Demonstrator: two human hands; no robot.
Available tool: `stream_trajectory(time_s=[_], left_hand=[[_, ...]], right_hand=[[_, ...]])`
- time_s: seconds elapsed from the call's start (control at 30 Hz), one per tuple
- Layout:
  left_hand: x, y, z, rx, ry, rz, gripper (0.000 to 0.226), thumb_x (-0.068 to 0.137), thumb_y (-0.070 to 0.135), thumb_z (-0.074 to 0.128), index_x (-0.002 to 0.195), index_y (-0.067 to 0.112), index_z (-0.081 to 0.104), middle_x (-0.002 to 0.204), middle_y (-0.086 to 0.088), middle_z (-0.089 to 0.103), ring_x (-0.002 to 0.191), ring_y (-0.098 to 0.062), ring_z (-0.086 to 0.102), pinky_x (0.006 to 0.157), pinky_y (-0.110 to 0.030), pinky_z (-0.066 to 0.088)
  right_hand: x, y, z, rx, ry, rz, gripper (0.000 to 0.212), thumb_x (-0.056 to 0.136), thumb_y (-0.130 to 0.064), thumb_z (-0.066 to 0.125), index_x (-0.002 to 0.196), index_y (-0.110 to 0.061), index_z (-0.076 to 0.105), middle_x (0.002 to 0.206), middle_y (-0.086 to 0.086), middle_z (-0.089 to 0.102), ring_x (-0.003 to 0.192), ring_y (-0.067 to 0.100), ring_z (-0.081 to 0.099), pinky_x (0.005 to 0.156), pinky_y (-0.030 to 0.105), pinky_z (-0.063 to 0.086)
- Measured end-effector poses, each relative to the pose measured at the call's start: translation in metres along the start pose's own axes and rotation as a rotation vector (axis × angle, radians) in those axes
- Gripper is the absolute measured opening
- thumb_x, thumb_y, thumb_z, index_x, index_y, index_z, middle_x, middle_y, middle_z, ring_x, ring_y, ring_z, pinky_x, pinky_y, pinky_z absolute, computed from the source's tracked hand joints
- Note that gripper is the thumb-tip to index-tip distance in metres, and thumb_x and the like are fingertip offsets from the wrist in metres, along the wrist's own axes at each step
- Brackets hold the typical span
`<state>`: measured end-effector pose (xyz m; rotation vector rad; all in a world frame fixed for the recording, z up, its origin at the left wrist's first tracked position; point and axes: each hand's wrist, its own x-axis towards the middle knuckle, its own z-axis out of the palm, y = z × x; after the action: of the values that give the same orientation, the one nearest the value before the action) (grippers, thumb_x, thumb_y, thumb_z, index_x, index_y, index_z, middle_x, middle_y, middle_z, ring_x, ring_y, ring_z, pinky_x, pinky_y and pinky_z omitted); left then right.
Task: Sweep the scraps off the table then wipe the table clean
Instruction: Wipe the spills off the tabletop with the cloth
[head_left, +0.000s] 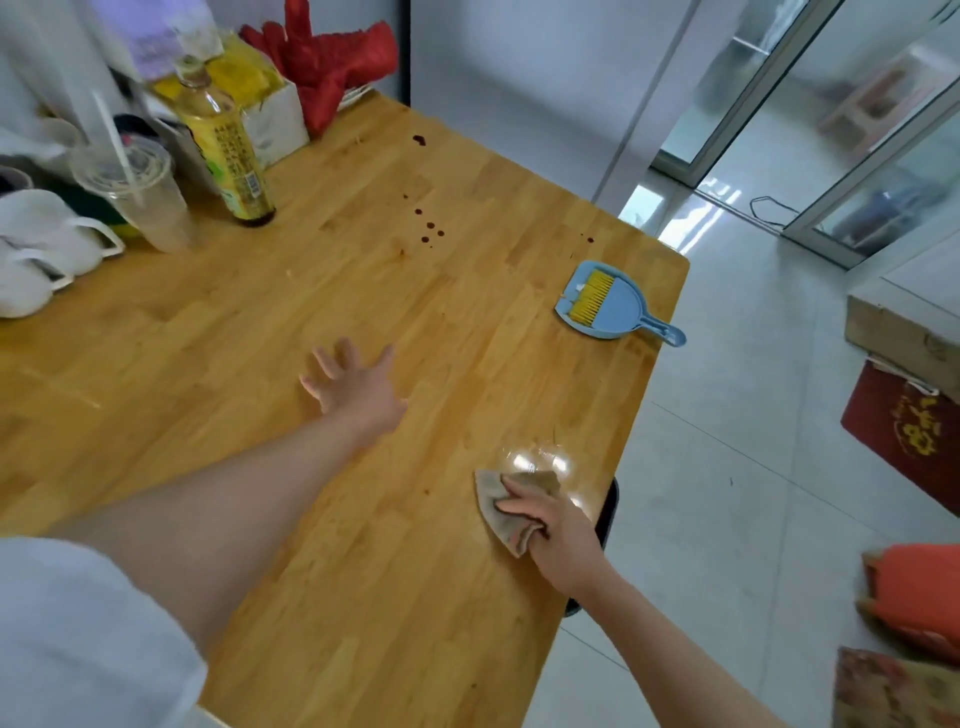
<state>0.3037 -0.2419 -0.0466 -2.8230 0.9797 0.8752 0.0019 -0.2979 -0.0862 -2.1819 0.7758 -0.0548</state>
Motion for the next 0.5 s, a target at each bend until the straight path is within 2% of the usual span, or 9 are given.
stream_trajectory(time_s=[0.07, 0.1, 0.13, 0.2, 0.23, 0.33, 0.4, 0.47, 0.5], left_hand=[[-0.028, 0.023, 0.012, -0.022, -0.006, 0.046, 0.088, 0.088, 0.062, 0.060, 0.157, 0.043, 0.008, 0.166, -0.013, -0.009, 0.149, -0.048, -0.007, 0.116, -0.067, 0.013], [-0.041, 0.035, 0.019, -0.049, -0.045, 0.051, 0.092, 0.085, 0.065, 0.061, 0.156, 0.043, 0.007, 0.166, -0.013, -0.009, 0.149, -0.048, -0.005, 0.116, -0.066, 0.014], [-0.052, 0.047, 0.026, -0.067, -0.097, 0.049, 0.097, 0.083, 0.065, 0.064, 0.156, 0.044, 0.004, 0.166, -0.013, -0.012, 0.149, -0.048, -0.006, 0.115, -0.065, 0.015], [-0.064, 0.064, 0.039, -0.097, -0.187, 0.030, 0.103, 0.082, 0.059, 0.070, 0.157, 0.044, 0.000, 0.164, -0.013, -0.020, 0.148, -0.049, -0.011, 0.115, -0.066, 0.018], [-0.064, 0.069, 0.043, -0.091, -0.216, 0.019, 0.105, 0.083, 0.054, 0.072, 0.157, 0.044, -0.001, 0.163, -0.014, -0.025, 0.148, -0.050, -0.014, 0.115, -0.066, 0.019], [-0.060, 0.076, 0.051, -0.013, -0.259, -0.007, 0.111, 0.083, 0.048, 0.076, 0.156, 0.043, -0.008, 0.159, -0.017, -0.032, 0.145, -0.054, -0.017, 0.113, -0.069, 0.019], [-0.059, 0.078, 0.052, -0.004, -0.253, -0.013, 0.114, 0.081, 0.052, 0.076, 0.155, 0.045, -0.010, 0.160, -0.016, -0.031, 0.145, -0.054, -0.016, 0.114, -0.069, 0.019], [-0.057, 0.079, 0.046, 0.011, -0.241, -0.031, 0.114, 0.080, 0.055, 0.076, 0.155, 0.046, -0.010, 0.161, -0.014, -0.030, 0.146, -0.053, -0.015, 0.115, -0.067, 0.020], [-0.058, 0.081, 0.047, 0.025, -0.250, -0.044, 0.114, 0.079, 0.056, 0.076, 0.155, 0.047, -0.010, 0.161, -0.013, -0.029, 0.146, -0.053, -0.015, 0.115, -0.066, 0.020]], right_hand=[[0.002, 0.011, -0.022, 0.000, -0.069, -0.019, 0.054, 0.085, 0.011, 0.053, 0.122, -0.024, 0.072, 0.144, -0.016, 0.051, 0.134, 0.013, 0.050, 0.110, 0.028, 0.041], [0.012, 0.020, -0.037, -0.023, -0.046, 0.021, 0.056, 0.084, 0.013, 0.051, 0.125, -0.021, 0.070, 0.146, -0.007, 0.051, 0.137, 0.018, 0.048, 0.114, 0.036, 0.038], [0.024, 0.029, -0.054, -0.037, 0.008, 0.088, 0.057, 0.087, 0.013, 0.050, 0.129, -0.020, 0.066, 0.149, -0.001, 0.049, 0.139, 0.022, 0.045, 0.117, 0.036, 0.034], [0.053, 0.043, -0.086, -0.050, 0.116, 0.239, 0.056, 0.093, 0.008, 0.048, 0.138, -0.023, 0.058, 0.154, 0.000, 0.043, 0.141, 0.025, 0.042, 0.112, 0.026, 0.031], [0.062, 0.047, -0.091, -0.057, 0.153, 0.253, 0.055, 0.094, 0.004, 0.048, 0.140, -0.025, 0.056, 0.156, -0.003, 0.041, 0.140, 0.025, 0.042, 0.109, 0.025, 0.033], [0.064, 0.051, -0.081, -0.132, 0.190, 0.239, 0.055, 0.094, -0.003, 0.050, 0.138, -0.034, 0.056, 0.155, -0.015, 0.040, 0.135, 0.021, 0.043, 0.104, 0.037, 0.044], [0.042, 0.047, -0.058, -0.154, 0.118, 0.081, 0.051, 0.090, -0.008, 0.056, 0.131, -0.038, 0.062, 0.150, -0.024, 0.042, 0.123, 0.016, 0.048, 0.089, 0.033, 0.050], [0.020, 0.044, -0.044, -0.168, -0.069, -0.188, 0.051, 0.085, -0.008, 0.060, 0.125, -0.037, 0.067, 0.146, -0.030, 0.042, 0.109, 0.017, 0.056, 0.072, 0.026, 0.049], [0.016, 0.050, -0.046, -0.180, -0.172, -0.301, 0.052, 0.084, -0.007, 0.059, 0.125, -0.037, 0.067, 0.146, -0.031, 0.042, 0.106, 0.018, 0.057, 0.069, 0.027, 0.050]])
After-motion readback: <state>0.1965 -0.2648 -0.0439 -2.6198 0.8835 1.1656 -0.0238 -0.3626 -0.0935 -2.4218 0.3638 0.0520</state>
